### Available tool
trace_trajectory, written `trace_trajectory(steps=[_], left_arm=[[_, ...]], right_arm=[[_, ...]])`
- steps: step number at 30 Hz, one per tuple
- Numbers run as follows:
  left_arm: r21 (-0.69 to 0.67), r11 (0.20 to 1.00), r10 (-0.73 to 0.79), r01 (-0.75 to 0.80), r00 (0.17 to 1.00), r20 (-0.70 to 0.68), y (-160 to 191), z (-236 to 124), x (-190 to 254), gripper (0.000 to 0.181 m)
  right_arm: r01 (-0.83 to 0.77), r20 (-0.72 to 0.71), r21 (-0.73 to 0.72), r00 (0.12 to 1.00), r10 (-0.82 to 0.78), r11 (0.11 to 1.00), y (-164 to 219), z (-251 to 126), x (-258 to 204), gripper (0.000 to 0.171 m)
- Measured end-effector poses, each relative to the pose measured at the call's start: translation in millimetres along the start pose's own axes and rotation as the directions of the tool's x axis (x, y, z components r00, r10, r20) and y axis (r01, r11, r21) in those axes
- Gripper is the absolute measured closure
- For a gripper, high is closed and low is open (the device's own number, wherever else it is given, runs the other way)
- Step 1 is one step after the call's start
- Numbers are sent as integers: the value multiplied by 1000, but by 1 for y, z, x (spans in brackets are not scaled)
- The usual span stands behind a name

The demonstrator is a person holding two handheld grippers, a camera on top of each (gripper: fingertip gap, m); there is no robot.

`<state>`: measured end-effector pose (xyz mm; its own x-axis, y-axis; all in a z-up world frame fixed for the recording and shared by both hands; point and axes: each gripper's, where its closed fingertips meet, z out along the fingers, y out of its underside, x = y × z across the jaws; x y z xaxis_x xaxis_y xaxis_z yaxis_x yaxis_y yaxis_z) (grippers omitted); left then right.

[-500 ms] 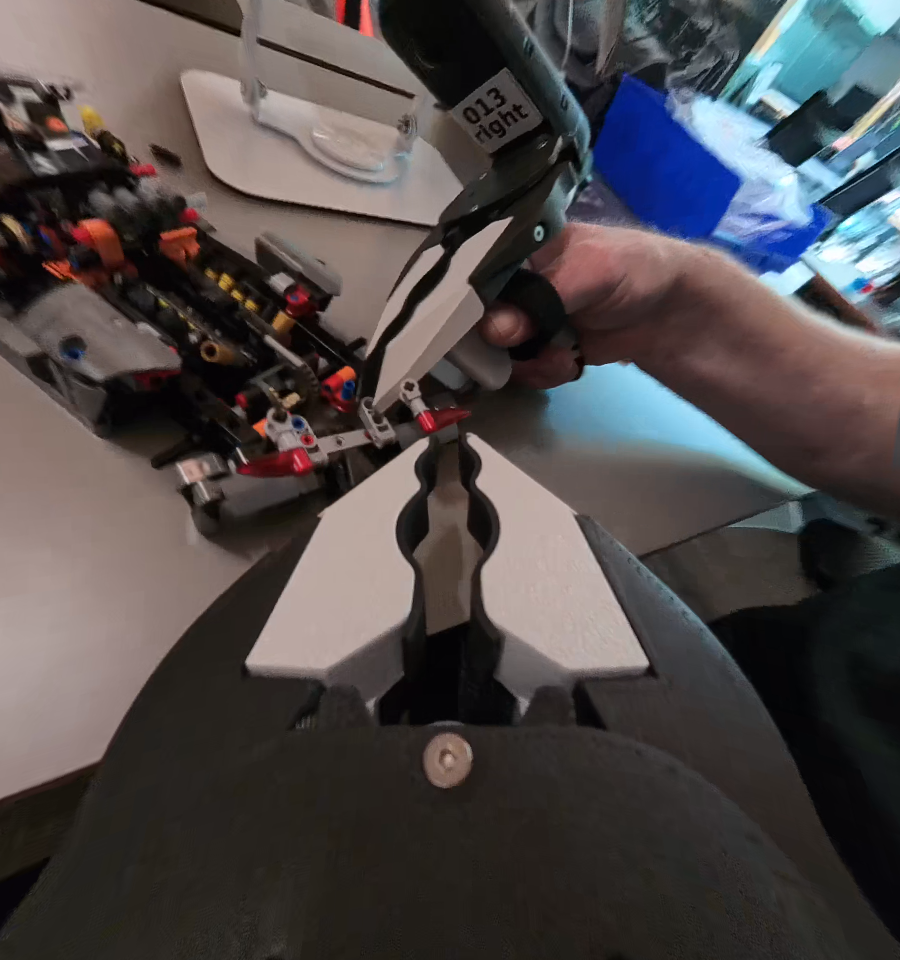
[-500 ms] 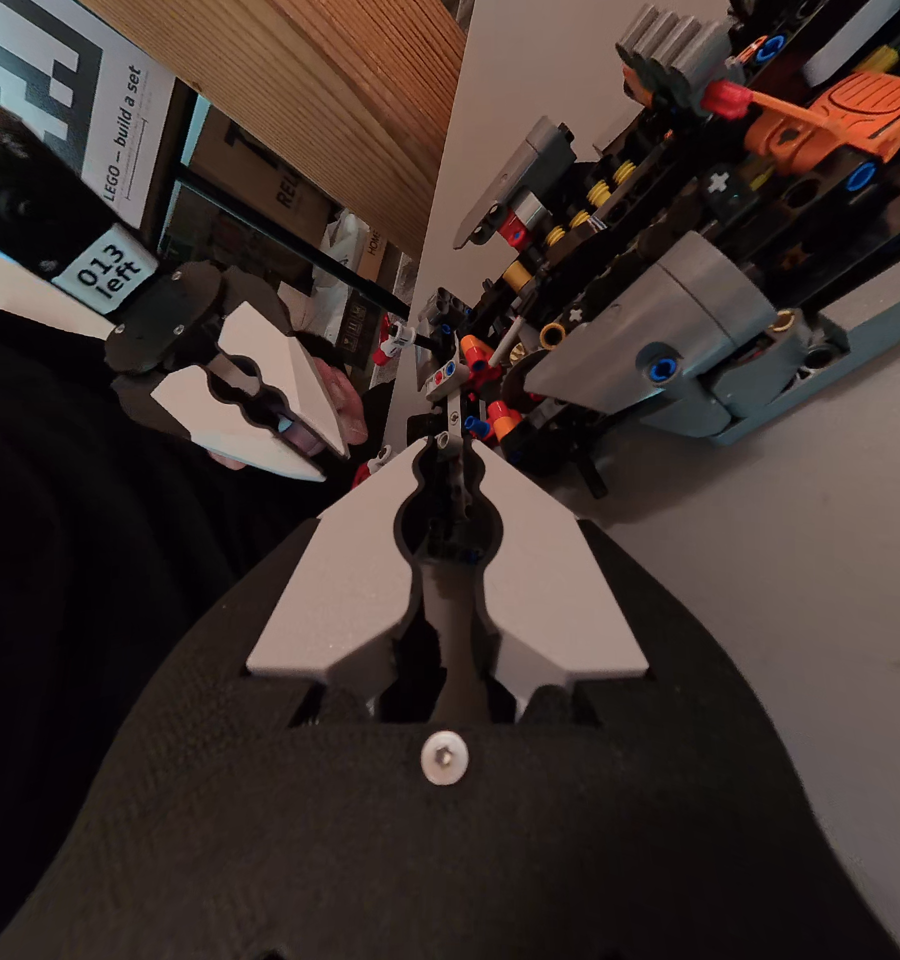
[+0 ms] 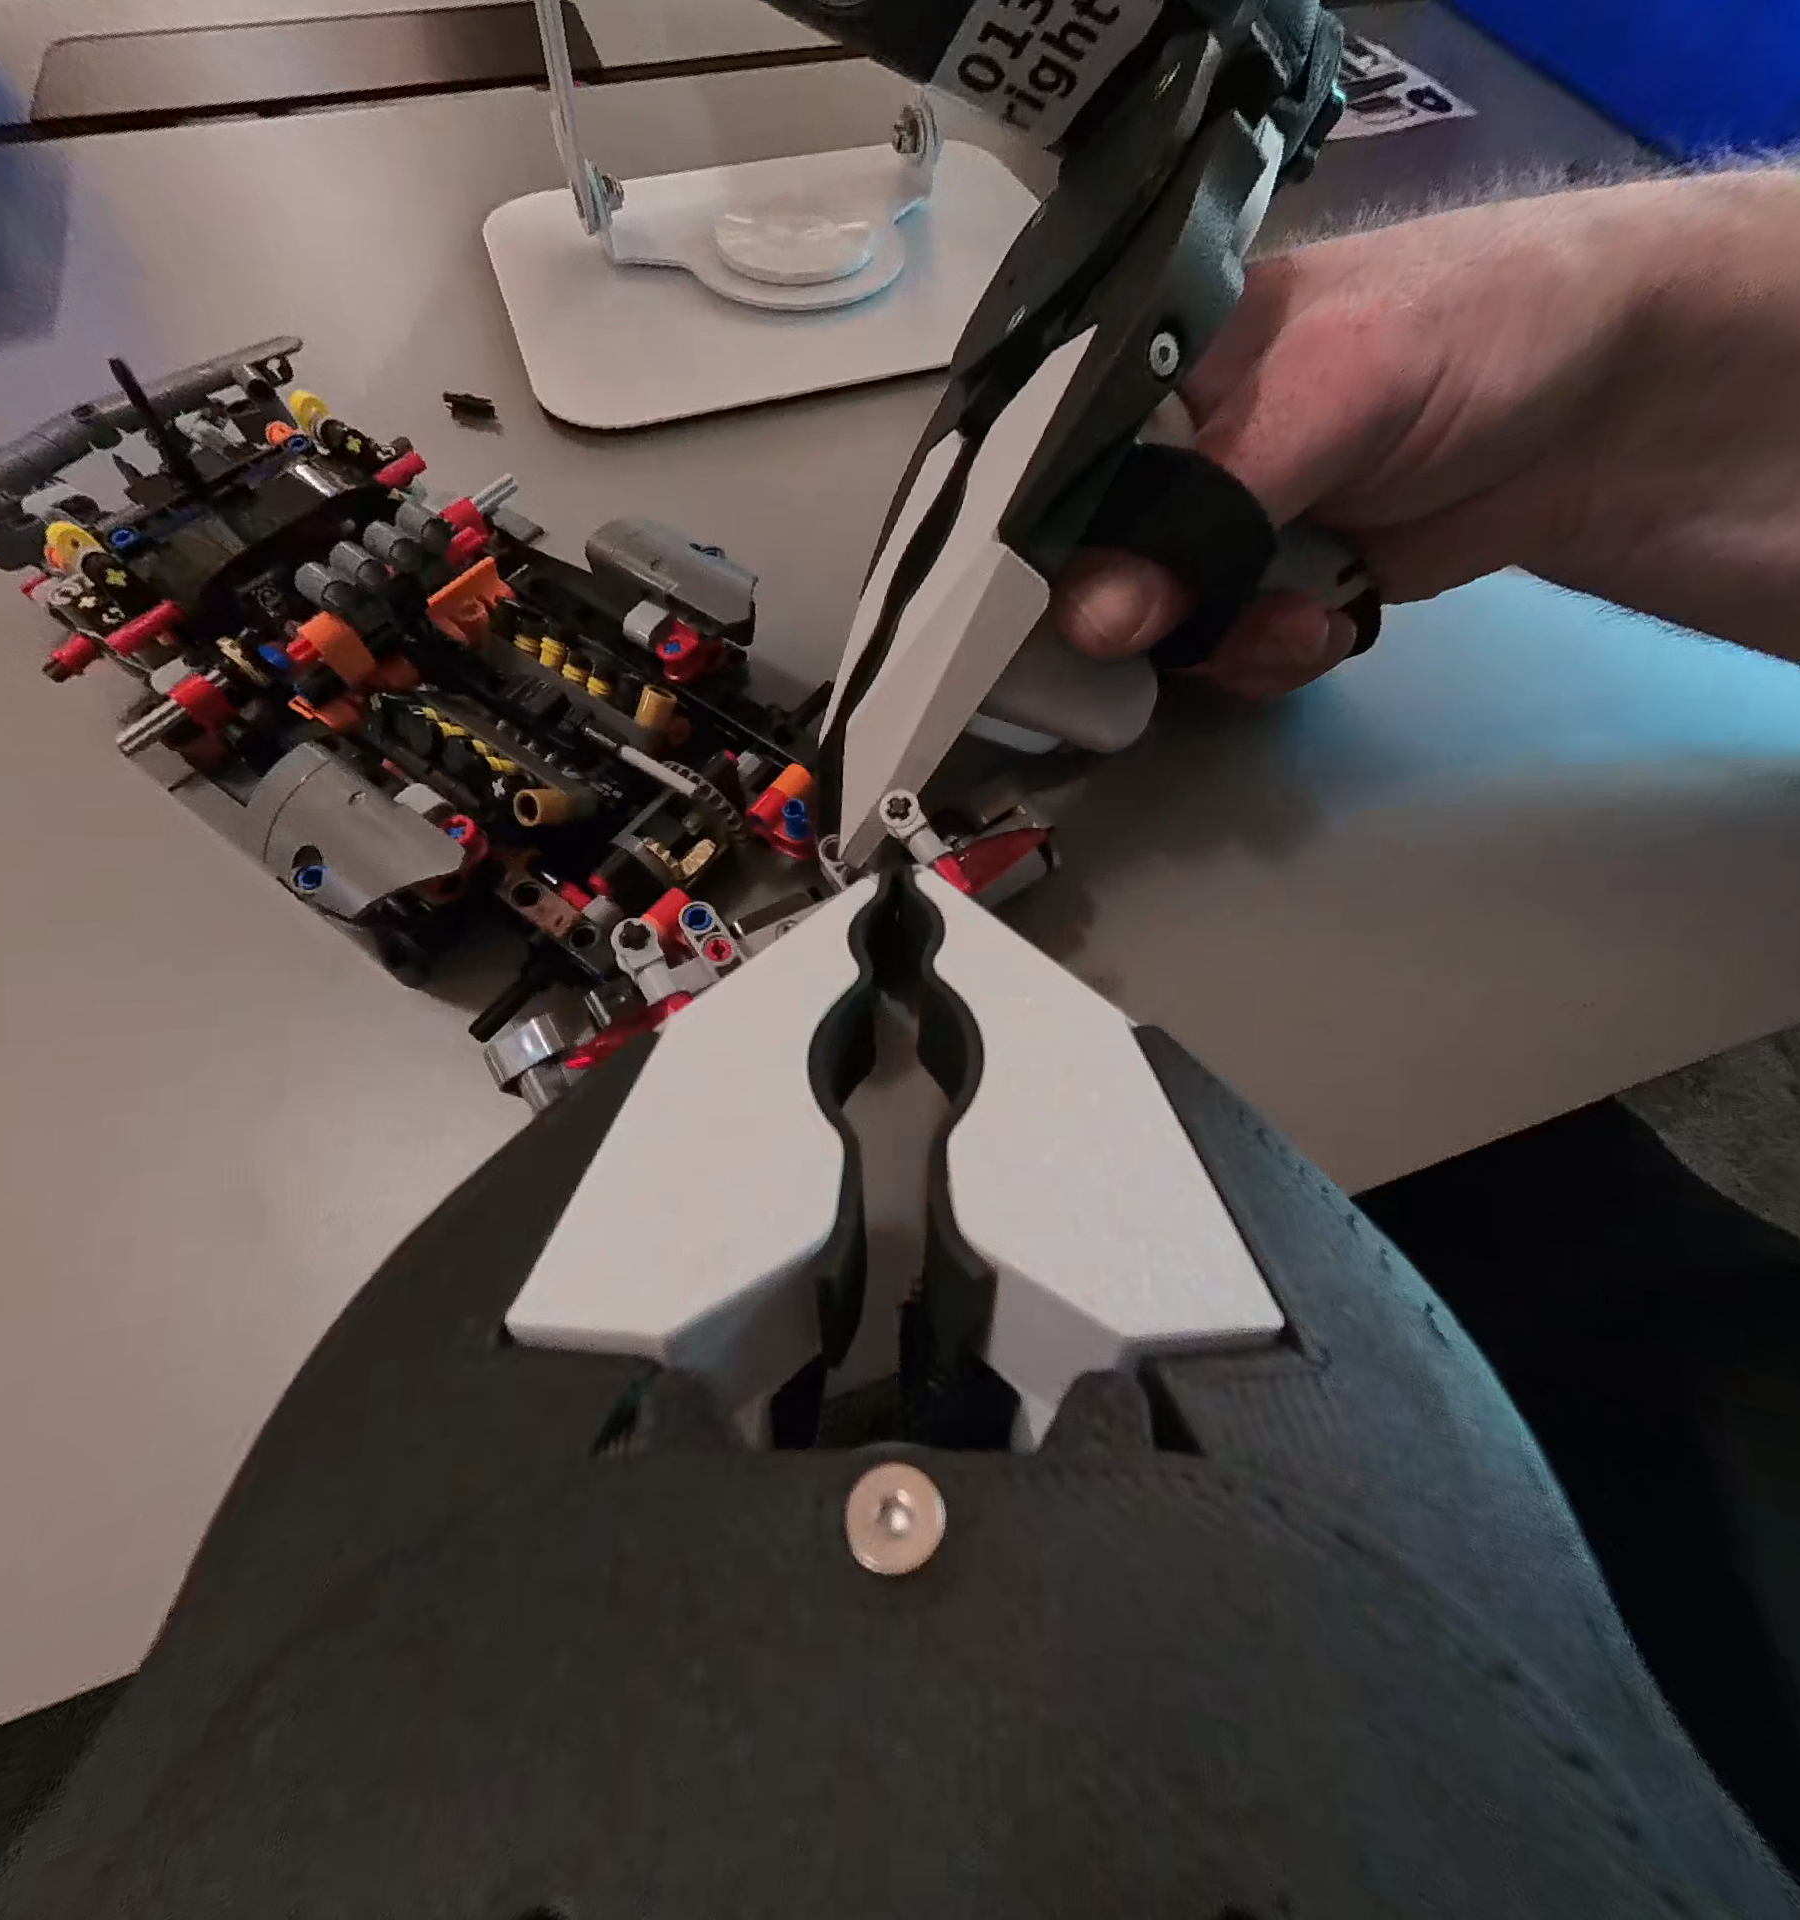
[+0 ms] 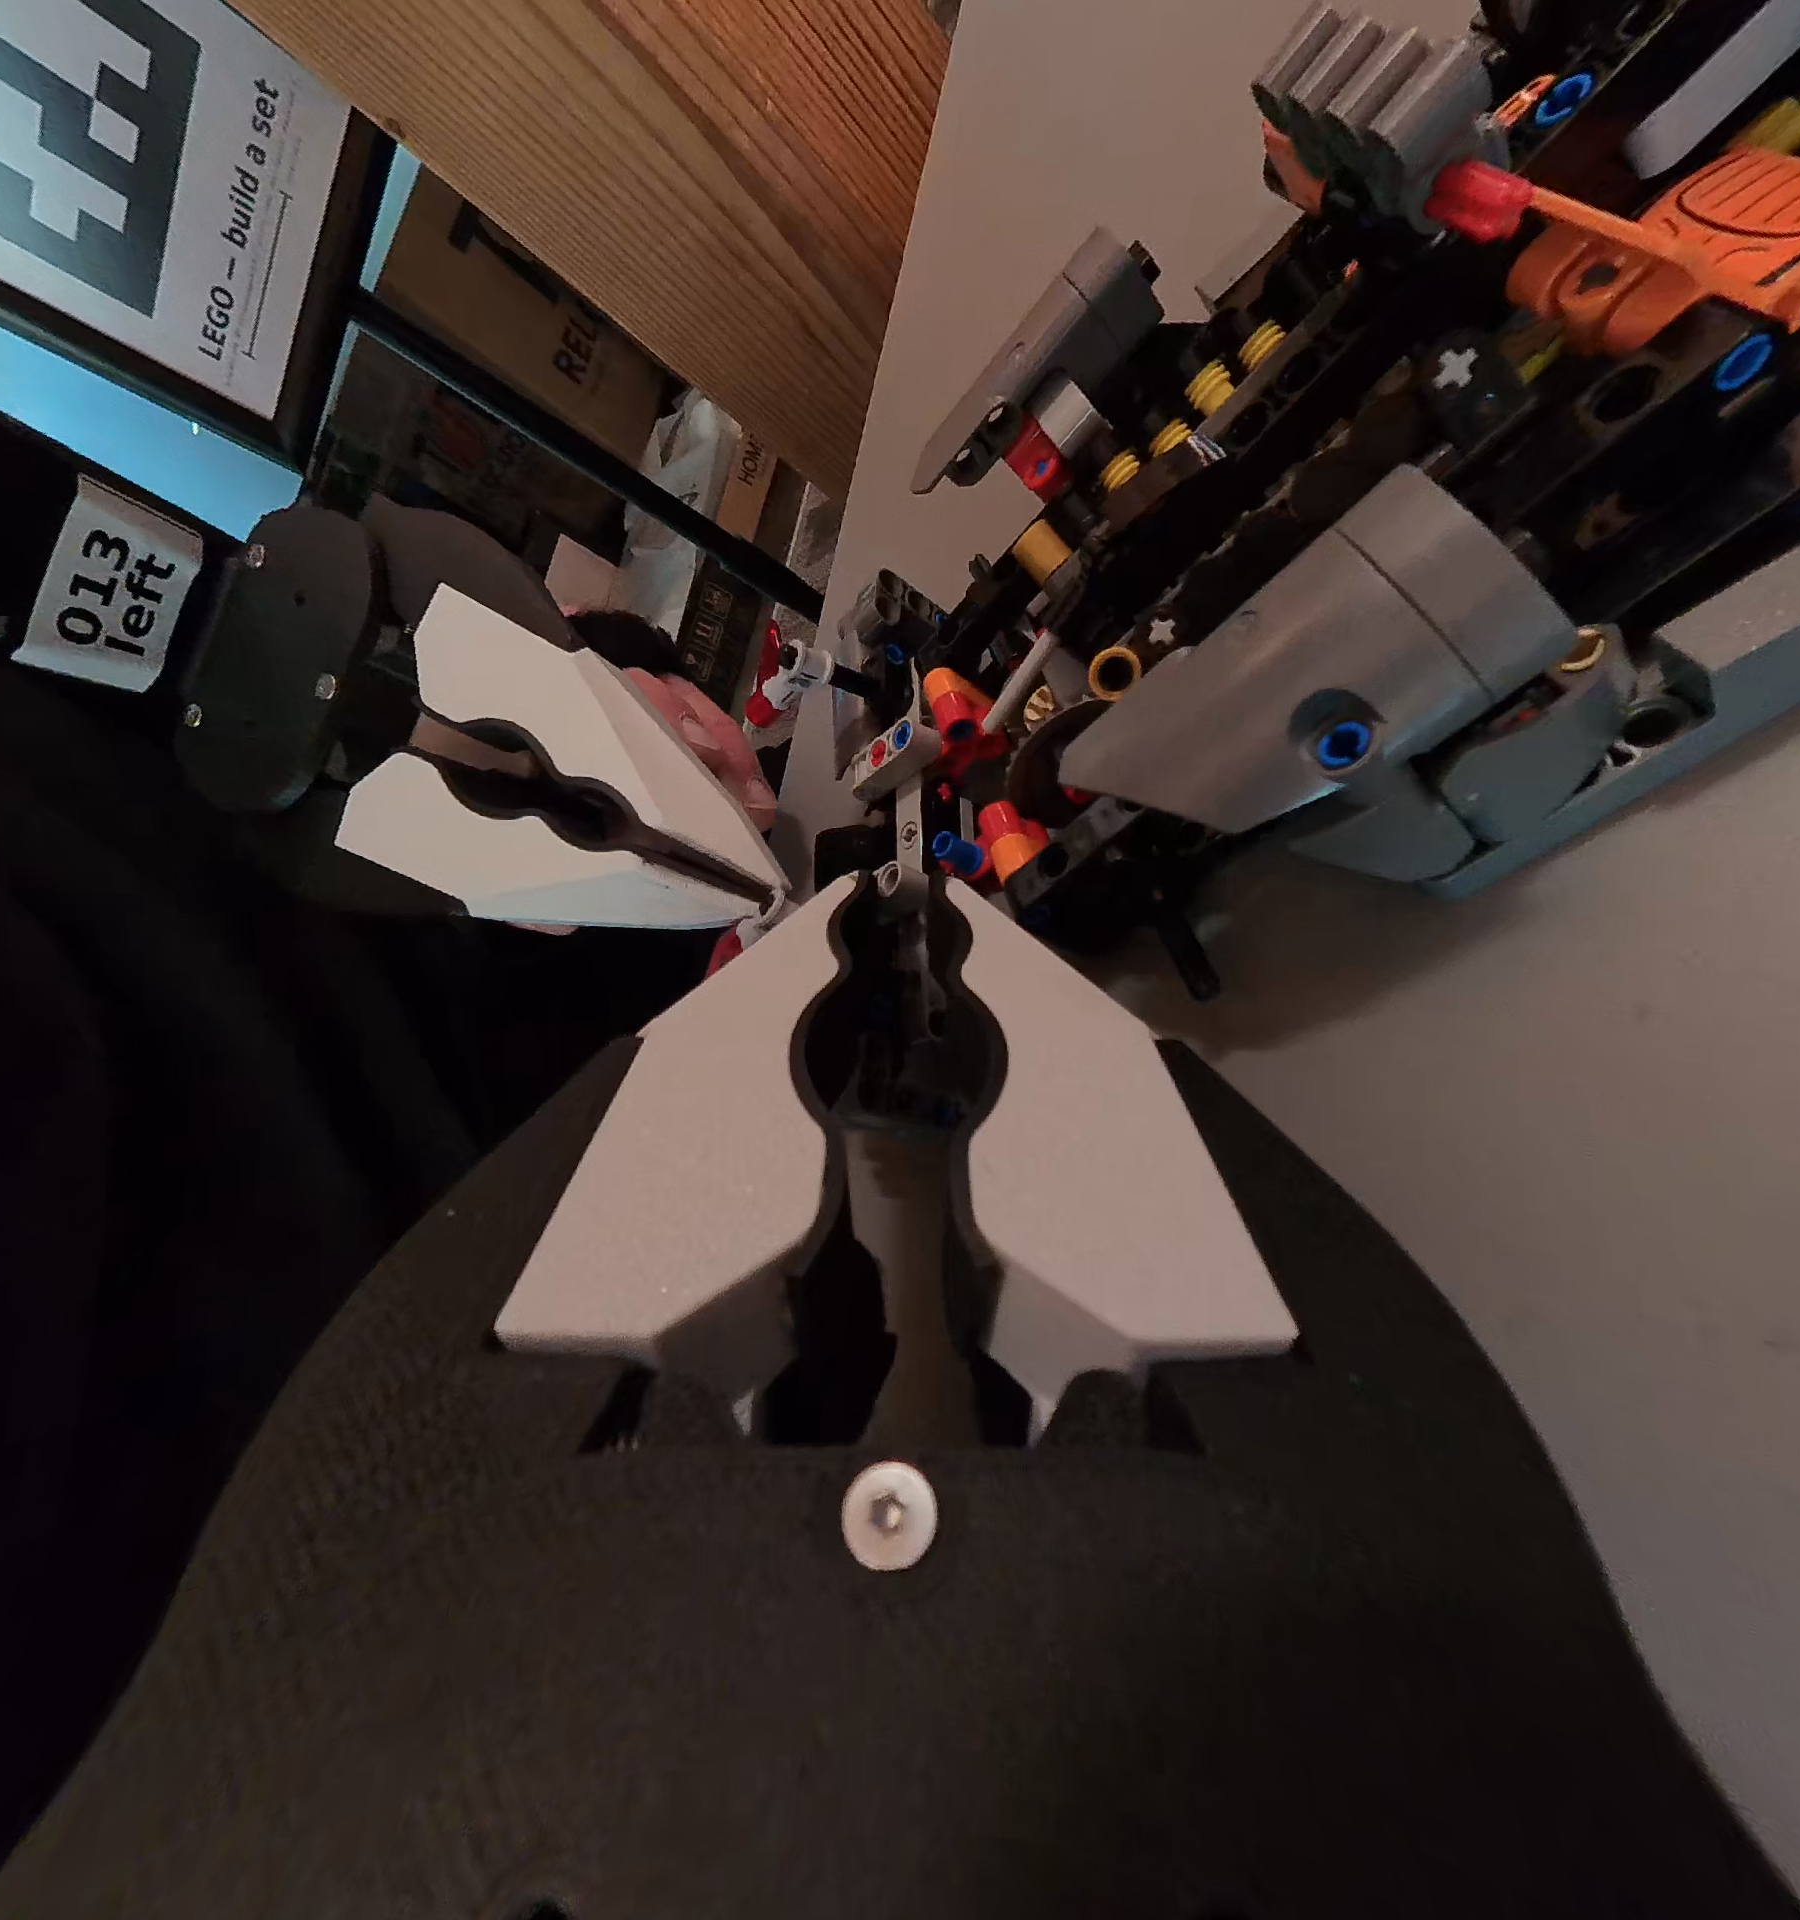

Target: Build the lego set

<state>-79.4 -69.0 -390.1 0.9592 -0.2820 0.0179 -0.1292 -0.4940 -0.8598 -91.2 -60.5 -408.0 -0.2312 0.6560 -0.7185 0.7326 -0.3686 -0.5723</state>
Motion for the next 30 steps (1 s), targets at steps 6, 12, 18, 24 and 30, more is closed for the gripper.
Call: trace_trajectory(steps=[6, 12, 18, 24, 30], left_arm=[[-53, 997, 63, -61, 998, 33, 4, 7, -2, 181], [-90, 989, 125, -120, 991, 56, 8, 11, -2, 181], [-110, 982, 163, -156, 985, 58, 7, 13, -1, 181], [-127, 978, 173, -165, 983, 56, 7, 15, 0, 181], [-136, 976, 179, -170, 982, 55, 6, 16, 0, 181]], right_arm=[[16, 5, -19, 1000, -16, 1000, 1, -1, 0, 164], [23, 7, -29, 1000, -22, 999, 2, -1, 1, 164], [34, 2, -33, 999, -34, 999, 3, -2, 1, 164], [36, -6, -33, 999, -36, 999, 2, -6, 4, 164], [45, -27, -35, 999, -46, 998, 4, -11, 8, 171]])
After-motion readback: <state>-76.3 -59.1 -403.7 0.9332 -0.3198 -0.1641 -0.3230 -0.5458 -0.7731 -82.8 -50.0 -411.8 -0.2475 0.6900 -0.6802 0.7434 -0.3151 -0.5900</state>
